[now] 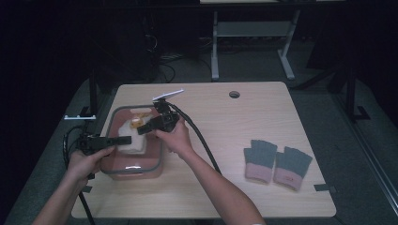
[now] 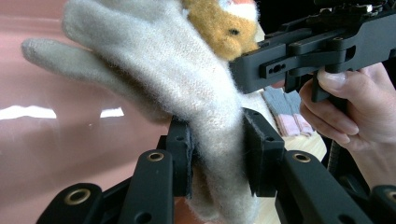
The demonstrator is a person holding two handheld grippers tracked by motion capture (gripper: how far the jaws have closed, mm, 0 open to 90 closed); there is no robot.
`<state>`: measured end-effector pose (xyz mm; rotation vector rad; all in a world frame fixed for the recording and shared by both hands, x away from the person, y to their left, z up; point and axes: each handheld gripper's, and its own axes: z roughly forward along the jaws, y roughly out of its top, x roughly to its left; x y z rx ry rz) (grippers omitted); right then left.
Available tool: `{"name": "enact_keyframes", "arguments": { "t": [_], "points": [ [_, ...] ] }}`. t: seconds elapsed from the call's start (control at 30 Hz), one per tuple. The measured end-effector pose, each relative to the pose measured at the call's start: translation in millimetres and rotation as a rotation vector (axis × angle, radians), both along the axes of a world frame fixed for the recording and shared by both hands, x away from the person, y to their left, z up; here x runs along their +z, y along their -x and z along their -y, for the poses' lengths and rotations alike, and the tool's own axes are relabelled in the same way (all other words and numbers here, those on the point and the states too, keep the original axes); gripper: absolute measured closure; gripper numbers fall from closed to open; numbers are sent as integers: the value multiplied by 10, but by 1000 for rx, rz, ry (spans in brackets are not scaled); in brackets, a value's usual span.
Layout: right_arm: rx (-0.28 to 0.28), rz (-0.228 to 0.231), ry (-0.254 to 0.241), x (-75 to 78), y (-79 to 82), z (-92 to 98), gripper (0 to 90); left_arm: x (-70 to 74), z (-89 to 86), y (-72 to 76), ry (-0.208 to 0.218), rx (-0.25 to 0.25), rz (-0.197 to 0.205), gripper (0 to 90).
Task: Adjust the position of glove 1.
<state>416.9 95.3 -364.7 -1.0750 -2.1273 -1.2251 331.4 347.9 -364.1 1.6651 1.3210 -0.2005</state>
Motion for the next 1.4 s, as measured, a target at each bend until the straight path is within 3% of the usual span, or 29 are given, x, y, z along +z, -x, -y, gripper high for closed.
{"name": "enact_keyframes", "arguments": {
  "t": [0.33, 0.77, 1.07, 1.17, 1.23, 1.4],
  "points": [
    [5, -24, 38, -175, -51, -53, 826, -138, 8, -43, -25, 4, -38, 664],
    [27, -60, 125, -399, -80, -148, 821, -322, 27, -94, -102, -11, -94, 663],
    [28, -15, 205, -368, -53, -222, 806, -349, 62, -103, -151, -2, -112, 663],
    [44, 11, 237, -355, -44, -238, 787, -354, 79, -99, -184, -4, -122, 662],
    [53, 26, 266, -341, -32, -241, 772, -376, 85, -104, -176, 0, -122, 662],
    [69, 40, 306, -318, -17, -216, 744, -436, 108, -107, -210, 14, -146, 662]
  ]
}}
